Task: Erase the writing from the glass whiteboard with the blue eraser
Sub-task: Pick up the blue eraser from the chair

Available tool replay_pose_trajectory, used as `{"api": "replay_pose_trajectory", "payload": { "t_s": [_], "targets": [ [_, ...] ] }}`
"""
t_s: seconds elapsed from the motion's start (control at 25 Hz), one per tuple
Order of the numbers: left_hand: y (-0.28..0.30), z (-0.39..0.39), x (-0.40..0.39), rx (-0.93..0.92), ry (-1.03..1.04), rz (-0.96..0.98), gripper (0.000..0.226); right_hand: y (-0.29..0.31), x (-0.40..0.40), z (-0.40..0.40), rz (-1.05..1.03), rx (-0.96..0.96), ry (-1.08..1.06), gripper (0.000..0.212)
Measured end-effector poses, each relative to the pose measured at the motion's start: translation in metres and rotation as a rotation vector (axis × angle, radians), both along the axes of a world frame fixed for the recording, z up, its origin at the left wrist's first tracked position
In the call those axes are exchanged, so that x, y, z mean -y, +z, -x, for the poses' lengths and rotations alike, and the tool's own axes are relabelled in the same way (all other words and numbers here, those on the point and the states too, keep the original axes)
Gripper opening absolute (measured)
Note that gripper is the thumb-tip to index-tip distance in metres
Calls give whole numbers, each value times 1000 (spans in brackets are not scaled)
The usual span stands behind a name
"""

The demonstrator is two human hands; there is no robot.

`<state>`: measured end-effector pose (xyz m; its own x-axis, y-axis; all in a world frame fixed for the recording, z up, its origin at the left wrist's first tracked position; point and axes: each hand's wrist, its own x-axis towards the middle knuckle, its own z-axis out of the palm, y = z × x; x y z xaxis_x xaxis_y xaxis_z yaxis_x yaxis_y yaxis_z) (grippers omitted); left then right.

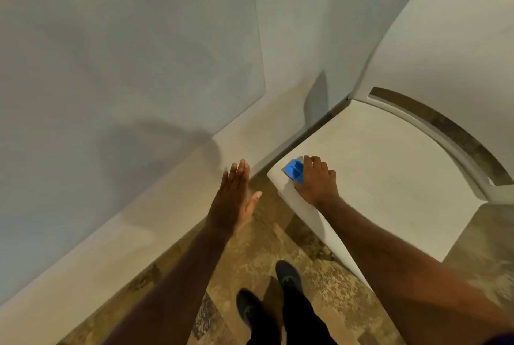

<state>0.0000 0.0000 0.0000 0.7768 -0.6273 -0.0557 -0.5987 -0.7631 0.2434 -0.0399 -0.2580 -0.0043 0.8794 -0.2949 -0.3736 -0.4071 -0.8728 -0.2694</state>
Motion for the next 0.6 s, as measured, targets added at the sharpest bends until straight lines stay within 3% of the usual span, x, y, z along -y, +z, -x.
{"api": "replay_pose_trajectory", "payload": {
  "t_s": [0.28, 0.6],
  "targets": [
    [-1, -1, -32, 8, 43, -80, 82, -12, -4, 5, 10, -81, -78, 63],
    [27, -13, -55, 24, 121, -96, 85, 5, -12, 1, -26, -19, -105, 55]
  ]
}}
